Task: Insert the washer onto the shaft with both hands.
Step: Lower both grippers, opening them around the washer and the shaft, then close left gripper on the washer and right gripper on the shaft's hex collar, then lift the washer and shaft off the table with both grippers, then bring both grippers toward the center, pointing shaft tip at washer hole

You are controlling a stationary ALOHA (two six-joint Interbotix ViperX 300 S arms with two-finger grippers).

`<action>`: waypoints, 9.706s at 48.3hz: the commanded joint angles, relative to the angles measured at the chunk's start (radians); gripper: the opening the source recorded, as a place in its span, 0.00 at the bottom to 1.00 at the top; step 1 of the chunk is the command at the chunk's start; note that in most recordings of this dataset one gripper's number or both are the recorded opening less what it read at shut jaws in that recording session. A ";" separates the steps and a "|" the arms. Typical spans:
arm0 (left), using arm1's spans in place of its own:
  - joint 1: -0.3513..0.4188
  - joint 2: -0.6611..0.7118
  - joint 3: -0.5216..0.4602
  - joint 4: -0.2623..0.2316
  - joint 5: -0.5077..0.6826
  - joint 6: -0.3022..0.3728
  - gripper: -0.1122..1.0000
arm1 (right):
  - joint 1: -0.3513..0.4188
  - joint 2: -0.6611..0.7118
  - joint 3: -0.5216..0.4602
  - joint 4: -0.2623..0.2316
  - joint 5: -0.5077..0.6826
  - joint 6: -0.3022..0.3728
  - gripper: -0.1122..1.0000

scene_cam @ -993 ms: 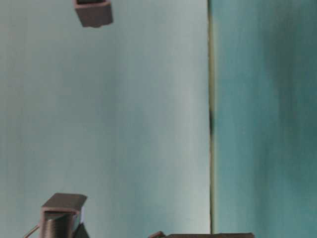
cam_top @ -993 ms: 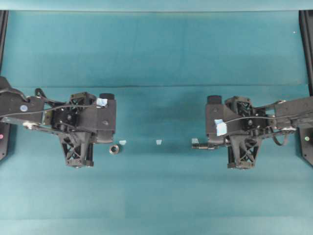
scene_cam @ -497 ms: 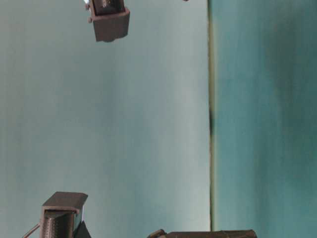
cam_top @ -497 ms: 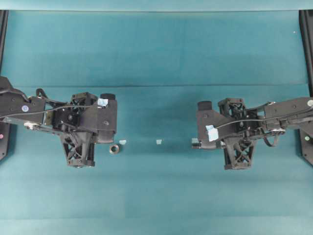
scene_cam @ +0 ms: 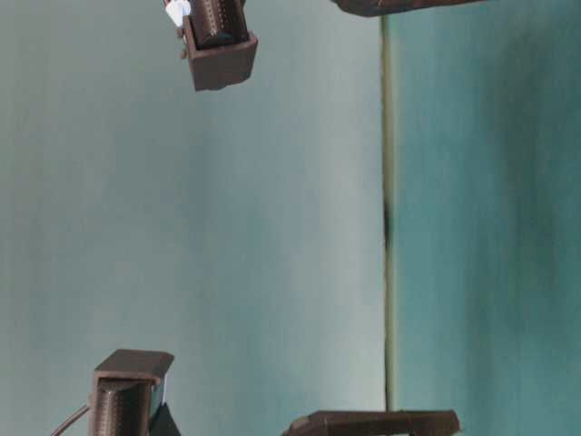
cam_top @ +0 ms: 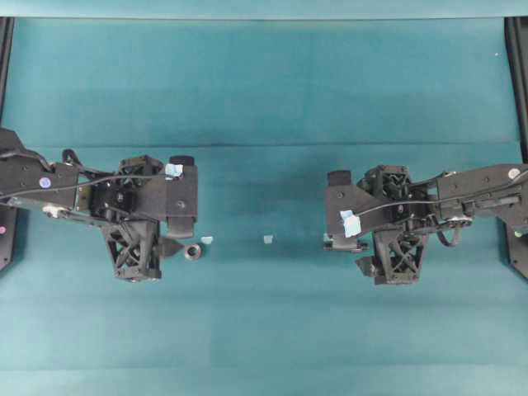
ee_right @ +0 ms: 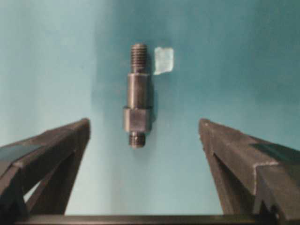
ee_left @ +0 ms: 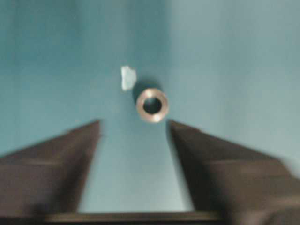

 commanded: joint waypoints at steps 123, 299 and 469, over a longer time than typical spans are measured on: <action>-0.046 0.224 -0.011 0.003 -0.164 -0.072 0.86 | -0.003 0.106 0.032 0.003 -0.117 0.077 0.88; -0.046 0.201 -0.009 0.003 -0.166 -0.060 0.44 | 0.008 0.127 0.029 0.011 -0.071 0.075 0.11; -0.035 0.238 0.044 0.002 -0.977 -0.095 0.44 | 0.072 0.091 0.249 0.041 -1.048 0.209 0.11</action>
